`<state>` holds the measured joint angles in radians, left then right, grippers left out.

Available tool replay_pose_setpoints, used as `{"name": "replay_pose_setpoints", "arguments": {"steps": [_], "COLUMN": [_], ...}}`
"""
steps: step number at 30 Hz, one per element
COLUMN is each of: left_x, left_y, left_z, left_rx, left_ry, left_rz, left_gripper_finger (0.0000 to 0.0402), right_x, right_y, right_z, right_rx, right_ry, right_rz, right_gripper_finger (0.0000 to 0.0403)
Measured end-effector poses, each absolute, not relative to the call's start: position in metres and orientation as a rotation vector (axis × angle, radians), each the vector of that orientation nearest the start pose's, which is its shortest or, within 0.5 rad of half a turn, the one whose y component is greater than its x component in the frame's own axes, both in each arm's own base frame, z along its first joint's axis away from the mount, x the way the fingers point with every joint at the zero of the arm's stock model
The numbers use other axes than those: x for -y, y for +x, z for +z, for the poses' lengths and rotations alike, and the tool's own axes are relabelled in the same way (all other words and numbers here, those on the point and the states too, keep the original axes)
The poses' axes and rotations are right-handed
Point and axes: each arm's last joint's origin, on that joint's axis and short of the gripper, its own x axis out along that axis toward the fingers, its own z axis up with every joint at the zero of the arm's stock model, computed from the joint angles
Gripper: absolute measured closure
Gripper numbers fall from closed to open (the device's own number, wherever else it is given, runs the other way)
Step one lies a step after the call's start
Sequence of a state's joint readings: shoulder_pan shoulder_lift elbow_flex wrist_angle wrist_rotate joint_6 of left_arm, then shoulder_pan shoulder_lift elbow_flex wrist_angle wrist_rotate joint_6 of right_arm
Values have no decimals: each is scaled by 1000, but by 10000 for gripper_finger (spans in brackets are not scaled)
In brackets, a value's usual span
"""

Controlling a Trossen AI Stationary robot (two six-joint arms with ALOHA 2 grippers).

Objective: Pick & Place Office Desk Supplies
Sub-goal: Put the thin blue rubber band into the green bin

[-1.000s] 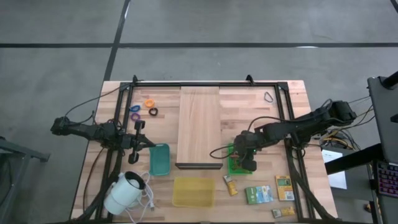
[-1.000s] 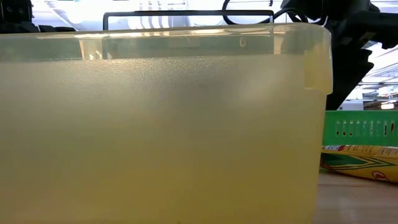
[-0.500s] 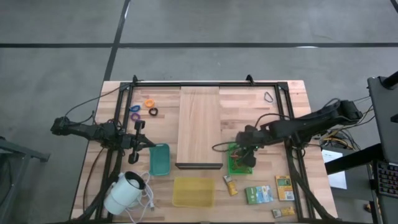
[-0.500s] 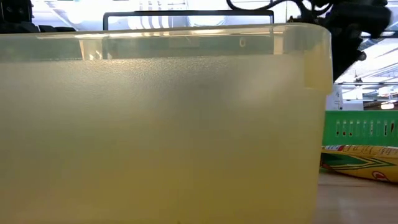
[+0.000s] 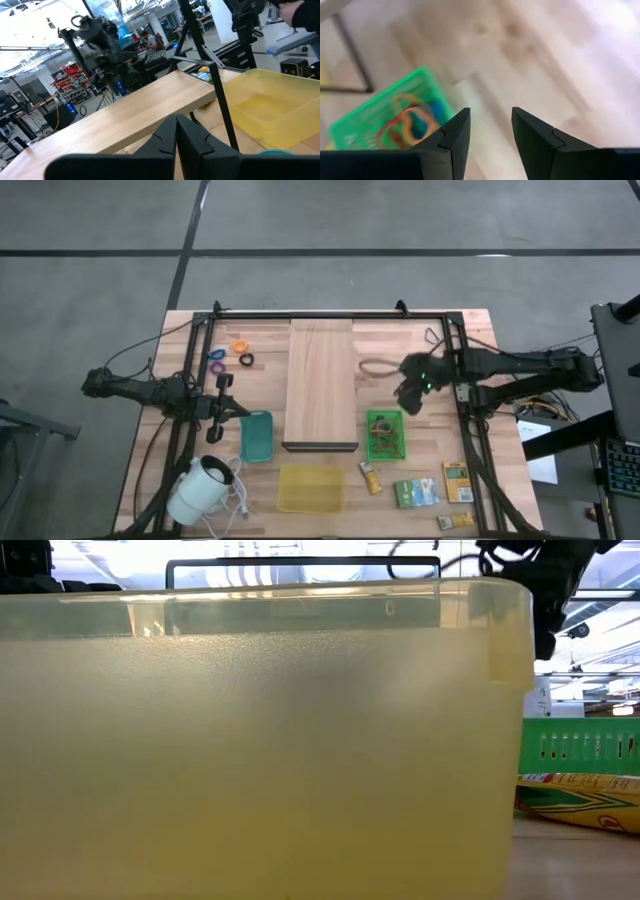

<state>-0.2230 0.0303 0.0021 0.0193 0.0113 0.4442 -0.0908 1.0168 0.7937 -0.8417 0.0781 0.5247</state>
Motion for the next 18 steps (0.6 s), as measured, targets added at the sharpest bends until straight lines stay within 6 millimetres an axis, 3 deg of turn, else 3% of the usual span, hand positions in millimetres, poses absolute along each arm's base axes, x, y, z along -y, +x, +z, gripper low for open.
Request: {"name": "replay_pose_setpoints", "arguments": {"steps": [8,12,18], "left_x": [22,22,22], "left_y": [97,97,97], "left_z": [164,164,164], "left_rx": [43,44,44], "left_ry": [443,443,443], "left_rz": [-232,-232,-232], "left_gripper_finger": [390,390,390], "right_x": [75,107,152], "right_y": [155,140,108], "right_z": [251,247,237], "right_rx": [-941,-955,-937], "right_ry": [596,612,788], "right_rz": [-704,-833,-1065], "right_gripper_finger": [259,259,259]}}
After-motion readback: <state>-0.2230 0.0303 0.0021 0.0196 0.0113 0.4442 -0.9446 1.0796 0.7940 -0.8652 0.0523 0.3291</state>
